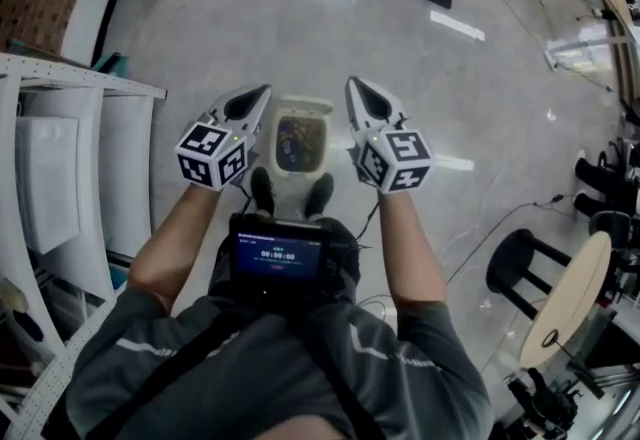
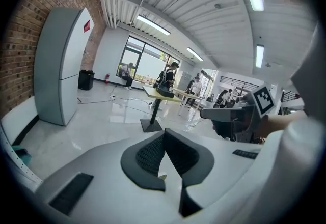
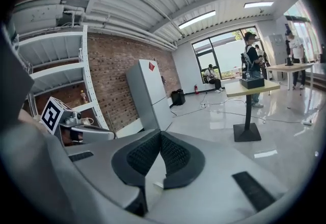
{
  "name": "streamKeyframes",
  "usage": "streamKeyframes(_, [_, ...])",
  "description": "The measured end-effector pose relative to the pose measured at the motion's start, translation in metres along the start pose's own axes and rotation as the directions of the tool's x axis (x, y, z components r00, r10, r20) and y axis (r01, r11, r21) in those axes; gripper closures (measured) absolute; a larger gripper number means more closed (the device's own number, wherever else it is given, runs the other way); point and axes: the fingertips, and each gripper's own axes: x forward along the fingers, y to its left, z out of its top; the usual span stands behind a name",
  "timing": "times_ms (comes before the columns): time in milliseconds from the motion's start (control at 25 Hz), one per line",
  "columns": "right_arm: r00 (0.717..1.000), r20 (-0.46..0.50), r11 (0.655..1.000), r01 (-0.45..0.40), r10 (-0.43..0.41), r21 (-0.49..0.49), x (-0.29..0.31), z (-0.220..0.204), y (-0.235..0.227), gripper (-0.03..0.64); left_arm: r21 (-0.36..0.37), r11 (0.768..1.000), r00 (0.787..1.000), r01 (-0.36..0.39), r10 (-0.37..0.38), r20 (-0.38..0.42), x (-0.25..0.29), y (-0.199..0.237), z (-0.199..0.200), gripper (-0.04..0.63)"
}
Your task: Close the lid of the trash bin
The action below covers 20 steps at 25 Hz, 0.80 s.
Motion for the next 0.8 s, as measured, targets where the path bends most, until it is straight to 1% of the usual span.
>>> streamKeyframes(80, [1.0, -0.025, 1.0, -0.011, 0.011, -0.008, 0.008, -0.013, -0.003, 0.615, -0.002, 1.0, 1.0, 0.005, -0.005, -0.022, 0.01, 0.002, -0.011, 0.592])
streamKeyframes(280, [0.999, -0.039, 0.999, -0.03, 0.031, 0.031, 0.027, -0.033, -0.009, 0.615, -0.022, 1.0, 0.997, 0.017, -0.019, -0.076, 0.028, 0.009, -0.029, 0.592])
streamKeyframes(520, [0.993, -0.115, 0.998, -0.026, 0.033, 0.06, 0.048, -0.075, -0.013, 0.614, -0.055, 0.999, 0.989, 0.0, -0.008, -0.148, 0.045, 0.022, -0.063, 0.592])
streamKeyframes(600, [0.991, -0.128, 0.997, -0.026, 0.036, 0.078, 0.056, -0.088, -0.014, 0.615, -0.05, 0.999, 0.985, -0.005, -0.004, -0.171, 0.05, 0.027, -0.072, 0.592])
streamKeyframes(800, [0.985, -0.171, 0.991, 0.006, 0.017, 0.133, 0.069, -0.121, -0.024, 0.615, -0.033, 0.999, 0.974, -0.006, -0.001, -0.226, 0.066, 0.029, -0.09, 0.592])
